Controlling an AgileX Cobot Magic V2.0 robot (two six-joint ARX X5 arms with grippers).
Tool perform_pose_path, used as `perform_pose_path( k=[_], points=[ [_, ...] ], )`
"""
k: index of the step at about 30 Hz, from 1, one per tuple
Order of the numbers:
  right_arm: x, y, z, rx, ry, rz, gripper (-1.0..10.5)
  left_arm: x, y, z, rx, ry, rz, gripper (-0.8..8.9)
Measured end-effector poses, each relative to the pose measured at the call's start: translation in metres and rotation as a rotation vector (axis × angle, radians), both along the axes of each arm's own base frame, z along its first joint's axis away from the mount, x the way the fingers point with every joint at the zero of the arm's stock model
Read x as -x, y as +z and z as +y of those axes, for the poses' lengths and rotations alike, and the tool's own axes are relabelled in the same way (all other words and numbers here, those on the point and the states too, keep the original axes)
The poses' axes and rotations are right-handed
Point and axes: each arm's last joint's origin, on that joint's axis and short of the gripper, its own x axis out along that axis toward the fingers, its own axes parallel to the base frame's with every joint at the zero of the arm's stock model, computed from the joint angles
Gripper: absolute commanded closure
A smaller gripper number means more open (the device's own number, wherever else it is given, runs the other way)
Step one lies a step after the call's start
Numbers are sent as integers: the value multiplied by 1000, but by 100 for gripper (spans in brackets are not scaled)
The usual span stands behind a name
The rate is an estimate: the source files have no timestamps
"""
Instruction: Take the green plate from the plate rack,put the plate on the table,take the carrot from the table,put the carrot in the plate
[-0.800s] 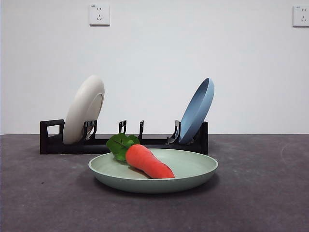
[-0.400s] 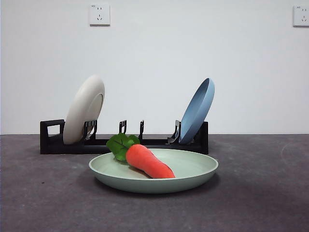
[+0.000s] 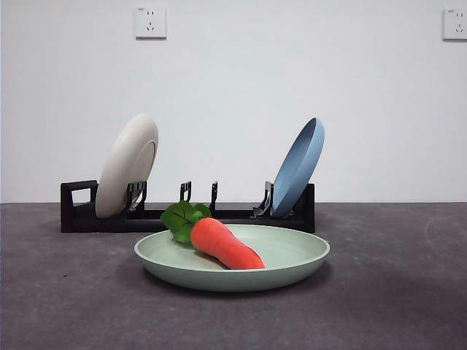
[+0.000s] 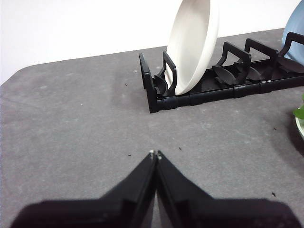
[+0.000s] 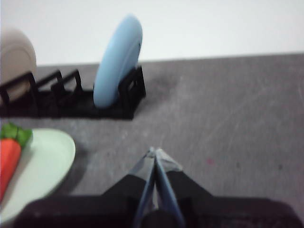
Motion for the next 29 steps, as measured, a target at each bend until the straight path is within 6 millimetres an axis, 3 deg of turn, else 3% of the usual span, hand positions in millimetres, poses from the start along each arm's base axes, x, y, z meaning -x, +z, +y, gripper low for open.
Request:
perform_pose_path(
  k=[29],
  points=[
    [0, -2, 0, -74, -12, 42, 941, 0, 0, 0, 0, 0, 0, 816]
  ],
)
